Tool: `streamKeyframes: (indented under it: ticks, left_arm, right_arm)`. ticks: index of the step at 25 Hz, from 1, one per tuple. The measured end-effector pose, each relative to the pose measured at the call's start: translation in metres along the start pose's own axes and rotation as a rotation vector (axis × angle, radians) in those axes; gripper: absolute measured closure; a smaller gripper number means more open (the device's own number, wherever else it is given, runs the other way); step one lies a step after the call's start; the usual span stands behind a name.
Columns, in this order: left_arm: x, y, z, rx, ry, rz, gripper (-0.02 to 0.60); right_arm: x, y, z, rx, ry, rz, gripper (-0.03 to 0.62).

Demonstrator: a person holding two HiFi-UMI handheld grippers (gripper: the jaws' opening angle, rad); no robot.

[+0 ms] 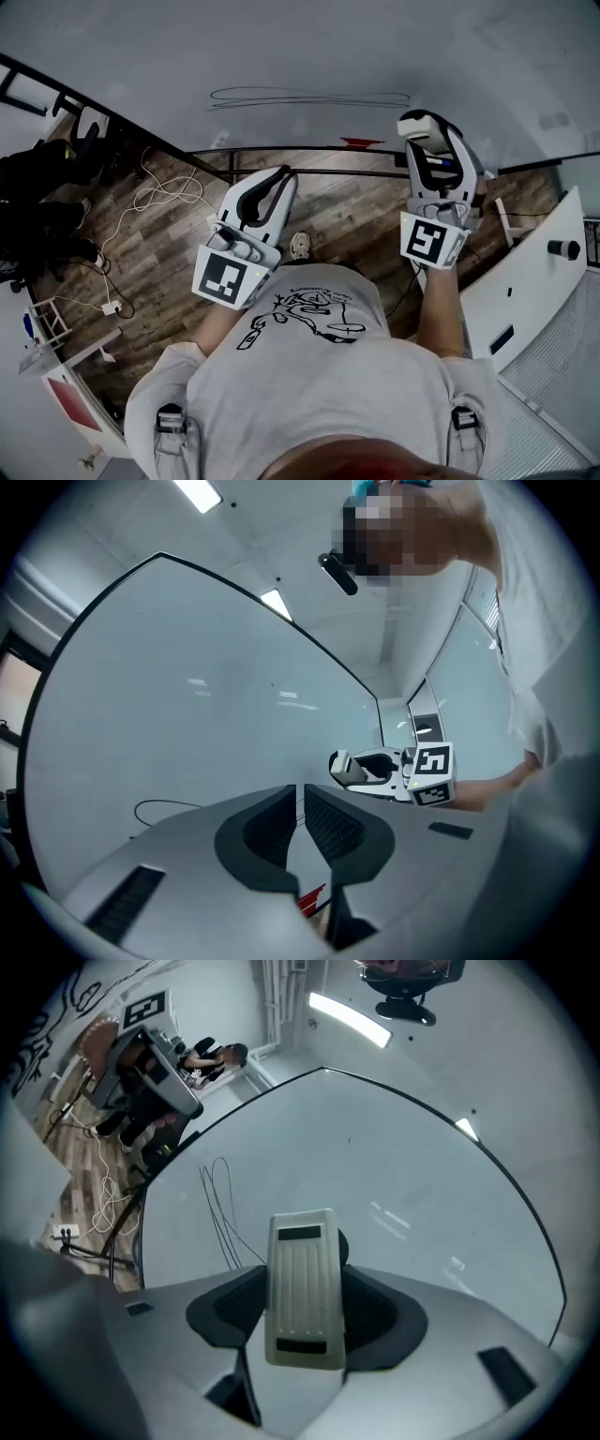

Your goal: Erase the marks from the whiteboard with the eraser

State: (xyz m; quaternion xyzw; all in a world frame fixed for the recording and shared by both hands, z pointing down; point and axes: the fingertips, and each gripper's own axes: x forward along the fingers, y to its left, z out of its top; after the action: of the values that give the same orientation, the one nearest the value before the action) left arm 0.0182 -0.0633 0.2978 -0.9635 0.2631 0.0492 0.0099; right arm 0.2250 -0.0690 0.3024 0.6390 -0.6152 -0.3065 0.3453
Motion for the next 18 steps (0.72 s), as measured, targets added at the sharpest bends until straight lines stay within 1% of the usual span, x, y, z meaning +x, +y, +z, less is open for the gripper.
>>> streamKeyframes:
  ticks: [3, 9, 11, 14, 18]
  left_arm:
    - [0.003, 0.009, 0.002, -0.004, -0.027, -0.013, 0.538]
    - [0.011, 0.021, -0.004, -0.005, 0.003, -0.018, 0.538]
    - [0.013, 0.022, -0.004, -0.013, 0.004, -0.02, 0.538]
    - [0.017, 0.022, 0.001, -0.016, -0.022, -0.027, 0.538]
    - [0.018, 0.027, -0.001, -0.024, -0.016, -0.012, 0.538]
  right_arm:
    - [0.021, -0.008, -0.005, -0.068, 0.025, -0.014, 0.338]
    - [0.054, -0.017, -0.013, -0.146, 0.032, -0.024, 0.338]
    - [0.063, -0.016, -0.018, -0.154, 0.034, -0.02, 0.338]
    - [0.067, -0.015, -0.021, -0.157, 0.02, -0.024, 0.338]
    - [0.07, -0.012, -0.022, -0.168, 0.008, -0.022, 0.338]
